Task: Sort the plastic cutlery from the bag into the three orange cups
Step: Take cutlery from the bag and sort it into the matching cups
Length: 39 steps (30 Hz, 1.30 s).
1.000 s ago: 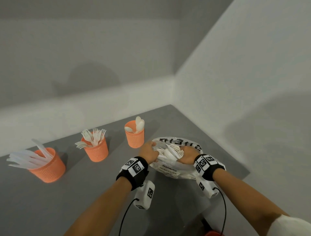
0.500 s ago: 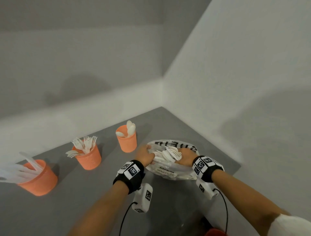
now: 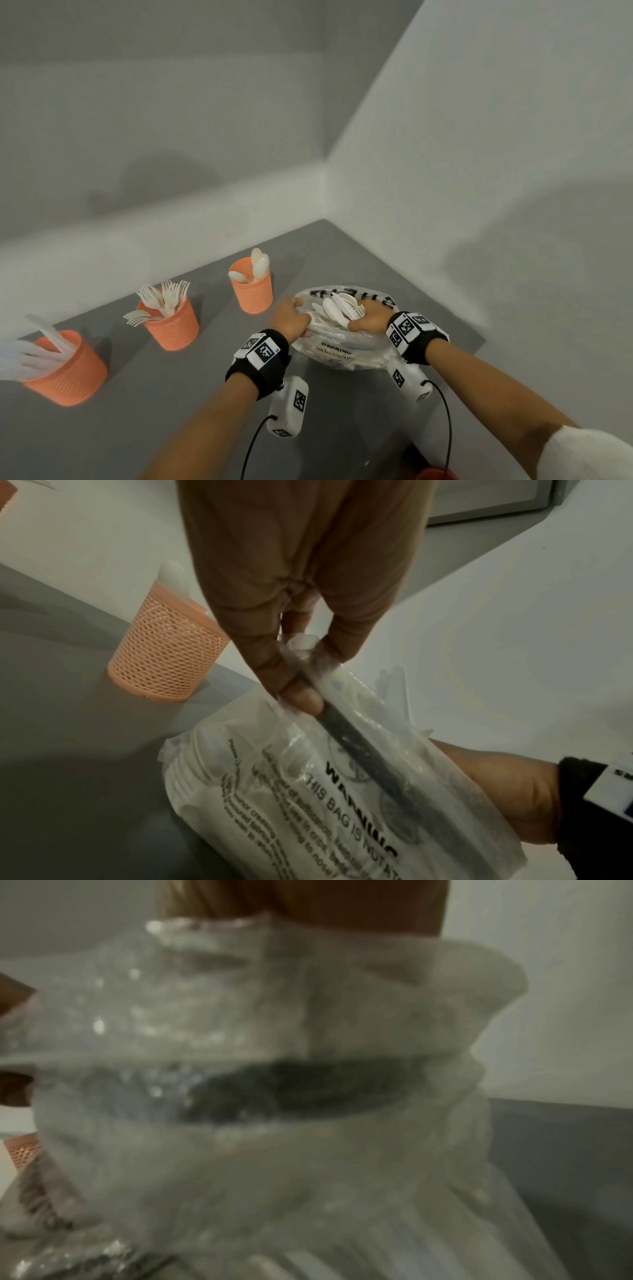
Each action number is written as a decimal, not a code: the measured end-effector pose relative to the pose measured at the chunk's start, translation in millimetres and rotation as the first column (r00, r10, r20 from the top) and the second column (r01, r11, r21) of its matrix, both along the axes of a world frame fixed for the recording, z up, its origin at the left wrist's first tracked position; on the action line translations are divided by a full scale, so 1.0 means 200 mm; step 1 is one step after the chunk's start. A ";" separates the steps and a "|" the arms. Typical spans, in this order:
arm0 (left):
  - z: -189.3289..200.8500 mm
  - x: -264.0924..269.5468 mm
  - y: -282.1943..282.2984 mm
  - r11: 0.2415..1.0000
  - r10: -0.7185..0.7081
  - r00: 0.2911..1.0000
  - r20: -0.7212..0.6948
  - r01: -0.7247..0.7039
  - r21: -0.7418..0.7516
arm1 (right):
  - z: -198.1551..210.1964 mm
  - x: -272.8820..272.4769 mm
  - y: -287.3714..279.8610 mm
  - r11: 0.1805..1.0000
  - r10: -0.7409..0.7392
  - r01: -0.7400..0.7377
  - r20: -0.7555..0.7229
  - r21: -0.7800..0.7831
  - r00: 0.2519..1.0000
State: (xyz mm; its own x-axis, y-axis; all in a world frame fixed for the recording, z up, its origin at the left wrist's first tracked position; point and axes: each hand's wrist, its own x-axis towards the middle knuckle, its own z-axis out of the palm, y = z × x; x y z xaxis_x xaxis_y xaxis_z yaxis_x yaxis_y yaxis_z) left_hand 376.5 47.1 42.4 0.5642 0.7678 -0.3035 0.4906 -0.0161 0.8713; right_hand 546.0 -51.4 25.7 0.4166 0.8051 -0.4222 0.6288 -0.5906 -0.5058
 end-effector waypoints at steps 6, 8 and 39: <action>0.02 0.00 -0.02 1.000 0.006 1.000 0.003 -0.006 -0.010 | -0.01 -0.01 0.01 0.996 -0.073 0.077 -0.098 0.044 0.993; 0.03 0.00 -0.02 1.000 0.006 1.000 0.008 -0.006 -0.022 | -0.01 -0.02 0.02 0.995 -0.073 0.081 -0.116 0.065 0.991; 0.23 -0.58 -0.03 0.577 0.659 0.592 0.463 -0.003 -0.817 | 0.44 -0.96 0.47 0.658 0.087 0.538 -0.762 0.528 0.642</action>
State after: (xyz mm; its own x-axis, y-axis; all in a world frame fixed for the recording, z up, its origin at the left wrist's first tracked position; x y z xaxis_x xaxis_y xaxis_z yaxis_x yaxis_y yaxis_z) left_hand 259.9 41.9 87.8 0.5764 0.6685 -0.4700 -0.4118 0.7344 0.5396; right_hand 353.9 43.1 114.3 0.4694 0.8815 -0.0513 -0.1907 0.0445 -0.9806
